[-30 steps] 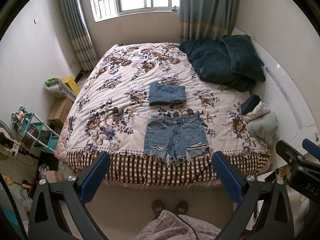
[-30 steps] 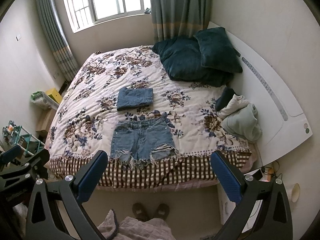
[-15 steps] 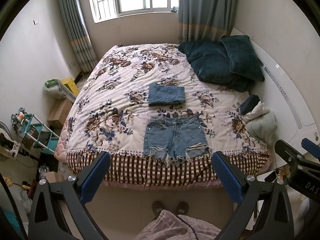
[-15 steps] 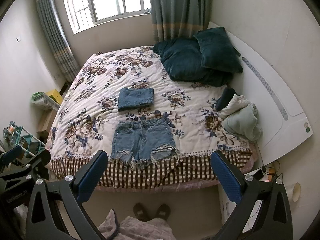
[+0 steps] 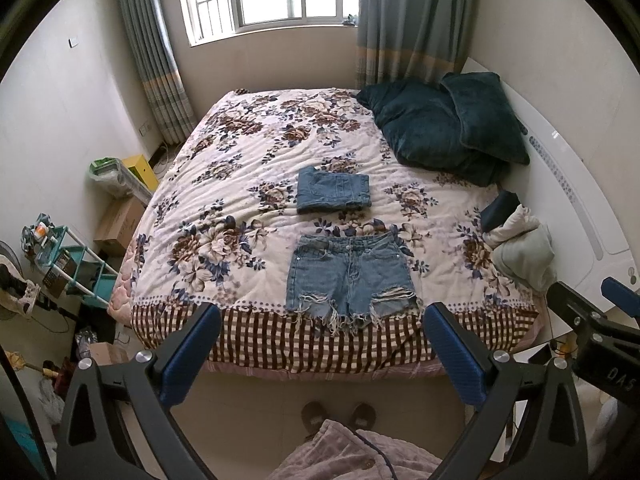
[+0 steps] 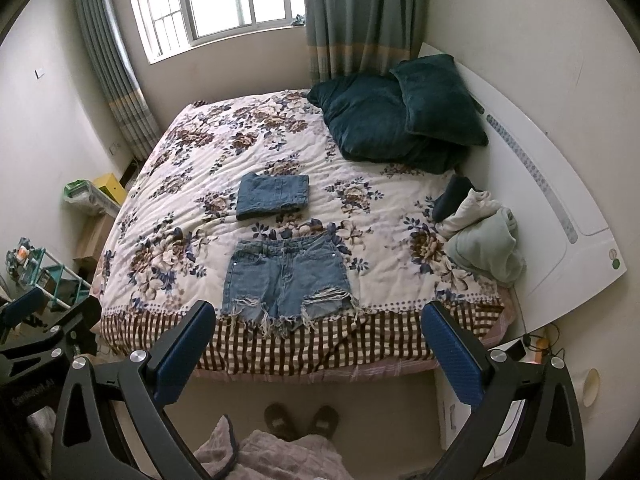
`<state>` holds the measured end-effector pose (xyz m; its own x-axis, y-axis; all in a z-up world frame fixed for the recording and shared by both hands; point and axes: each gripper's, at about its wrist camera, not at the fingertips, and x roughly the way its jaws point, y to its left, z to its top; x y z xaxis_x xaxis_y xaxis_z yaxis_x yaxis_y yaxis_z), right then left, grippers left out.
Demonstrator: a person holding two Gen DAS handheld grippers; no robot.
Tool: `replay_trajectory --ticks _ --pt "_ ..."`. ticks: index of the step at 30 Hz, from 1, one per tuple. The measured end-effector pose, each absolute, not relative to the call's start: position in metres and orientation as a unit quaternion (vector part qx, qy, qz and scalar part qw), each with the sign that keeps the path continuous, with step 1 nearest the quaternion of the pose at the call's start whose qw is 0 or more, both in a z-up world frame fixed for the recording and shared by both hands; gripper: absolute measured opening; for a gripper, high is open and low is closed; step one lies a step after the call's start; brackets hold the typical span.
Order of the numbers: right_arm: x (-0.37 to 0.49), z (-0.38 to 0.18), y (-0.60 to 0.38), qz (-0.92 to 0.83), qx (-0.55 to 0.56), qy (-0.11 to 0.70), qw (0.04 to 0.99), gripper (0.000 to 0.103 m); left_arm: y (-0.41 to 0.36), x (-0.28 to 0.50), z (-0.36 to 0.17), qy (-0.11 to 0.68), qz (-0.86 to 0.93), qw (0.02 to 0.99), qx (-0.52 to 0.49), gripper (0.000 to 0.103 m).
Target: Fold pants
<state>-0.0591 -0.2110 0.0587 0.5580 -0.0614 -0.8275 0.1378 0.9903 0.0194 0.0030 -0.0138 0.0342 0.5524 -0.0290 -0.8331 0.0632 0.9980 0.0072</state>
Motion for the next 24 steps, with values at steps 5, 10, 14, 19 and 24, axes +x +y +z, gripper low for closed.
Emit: replay_trajectory --ticks 5,10,14,19,24 --pt "-0.0595 0.0581 -0.2111 -0.056 0.042 0.467 0.882 0.103 -0.0141 0.0035 0.0345 0.472 -0.026 0.881 0.017 0.103" --pt "-0.0592 0.0583 -0.2109 -0.055 0.042 0.467 0.882 0.103 -0.0134 0.0031 0.0345 0.472 -0.026 0.881 0.017 0.103" --pt "-0.0590 0.0595 -0.2097 -0.056 0.042 0.467 0.882 0.103 -0.0143 0.0071 0.0370 0.472 -0.026 0.881 0.018 0.103" --pt "-0.0592 0.0584 -0.2108 -0.055 0.042 0.467 0.881 0.103 -0.0147 0.0101 0.0390 0.472 -0.025 0.881 0.018 0.103" --pt "-0.0603 0.0547 -0.2118 -0.055 0.046 0.469 0.880 0.103 -0.0144 0.0071 0.0374 0.469 -0.023 0.883 0.020 0.103"
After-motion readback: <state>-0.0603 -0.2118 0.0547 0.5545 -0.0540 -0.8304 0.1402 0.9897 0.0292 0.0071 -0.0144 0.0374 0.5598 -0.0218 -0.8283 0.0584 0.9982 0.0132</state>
